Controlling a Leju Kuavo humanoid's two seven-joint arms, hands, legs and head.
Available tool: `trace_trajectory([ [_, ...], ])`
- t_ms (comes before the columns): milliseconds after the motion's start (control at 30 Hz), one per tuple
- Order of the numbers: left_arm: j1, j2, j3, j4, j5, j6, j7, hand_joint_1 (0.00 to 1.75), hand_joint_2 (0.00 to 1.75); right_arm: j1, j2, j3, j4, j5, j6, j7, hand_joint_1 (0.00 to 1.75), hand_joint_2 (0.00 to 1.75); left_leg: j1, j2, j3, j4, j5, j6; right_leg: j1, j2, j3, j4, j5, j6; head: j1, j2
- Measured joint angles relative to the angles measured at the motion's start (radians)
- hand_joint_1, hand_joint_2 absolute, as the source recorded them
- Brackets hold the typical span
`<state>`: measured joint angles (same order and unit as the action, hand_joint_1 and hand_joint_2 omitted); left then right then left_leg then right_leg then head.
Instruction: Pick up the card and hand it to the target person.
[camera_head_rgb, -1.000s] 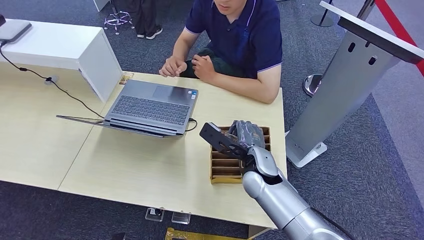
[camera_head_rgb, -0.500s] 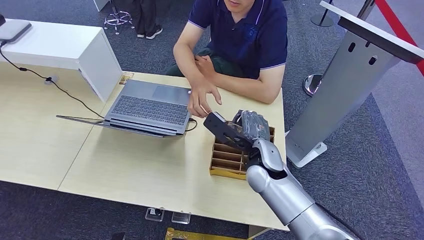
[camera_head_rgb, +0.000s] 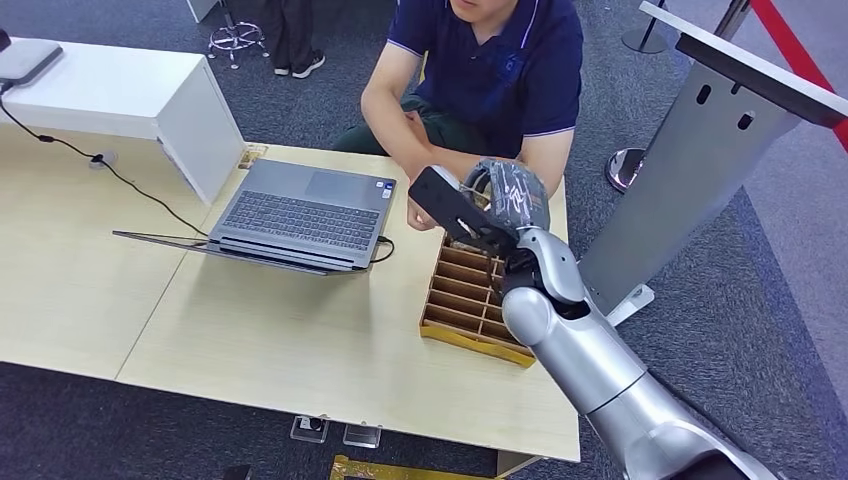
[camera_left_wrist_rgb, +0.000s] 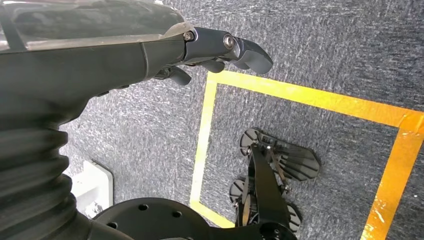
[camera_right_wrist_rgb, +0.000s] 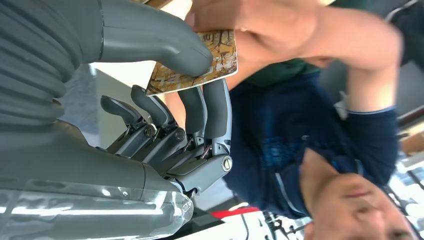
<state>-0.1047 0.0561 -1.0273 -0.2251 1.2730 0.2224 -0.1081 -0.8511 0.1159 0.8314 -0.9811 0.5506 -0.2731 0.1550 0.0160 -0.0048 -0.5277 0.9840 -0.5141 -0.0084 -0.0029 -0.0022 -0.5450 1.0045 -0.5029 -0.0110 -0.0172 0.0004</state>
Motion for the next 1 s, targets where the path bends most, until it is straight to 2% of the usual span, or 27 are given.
trace_trajectory([
  [100,0.000,0.000,0.000,0.000,0.000,0.000,0.001,0.00,1.75,-0.012,0.009,-0.001,0.004,-0.037,0.000,-0.023,1.68,1.75,0.000,0.000,0.000,0.000,0.000,0.000,0.000,0.000,0.000,0.000,0.000,0.000,0.000,0.000],
  [233,0.000,0.000,0.000,0.000,-0.003,0.000,0.000,0.00,1.75,-0.018,0.020,0.000,0.005,-0.068,0.001,-0.041,0.00,1.75,0.000,0.000,0.000,0.000,0.000,0.000,0.000,0.000,0.000,0.000,0.000,0.000,0.000,0.000],
  [500,0.000,-0.001,-0.005,0.000,-0.006,0.004,0.000,0.00,1.75,-0.018,0.029,0.001,-0.005,-0.092,0.002,-0.038,0.00,1.75,0.000,0.000,0.000,0.000,0.000,0.000,0.000,0.000,0.000,0.000,0.000,0.000,0.000,0.000],
  [700,0.000,-0.001,-0.005,0.000,0.007,0.009,0.001,0.00,1.75,0.018,0.008,-0.006,-0.053,-0.130,-0.018,-0.040,0.00,1.75,0.000,0.000,0.001,0.000,0.000,0.000,0.000,0.000,0.000,0.000,0.000,0.000,0.000,0.000],
  [833,0.002,-0.001,-0.005,0.001,0.027,0.019,0.006,0.00,1.75,0.137,-0.058,-0.046,-0.192,-0.200,-0.047,-0.061,0.00,1.75,0.000,0.000,0.001,0.000,0.000,0.000,0.000,0.000,0.000,-0.001,0.000,0.000,0.000,0.000],
  [1000,0.006,-0.001,0.000,0.003,0.045,0.022,0.009,0.00,1.75,0.312,-0.146,-0.109,-0.365,-0.359,-0.031,-0.160,0.00,1.75,0.000,0.000,0.000,0.000,-0.001,0.001,0.000,0.000,-0.001,-0.002,0.000,0.000,0.001,0.000],
])
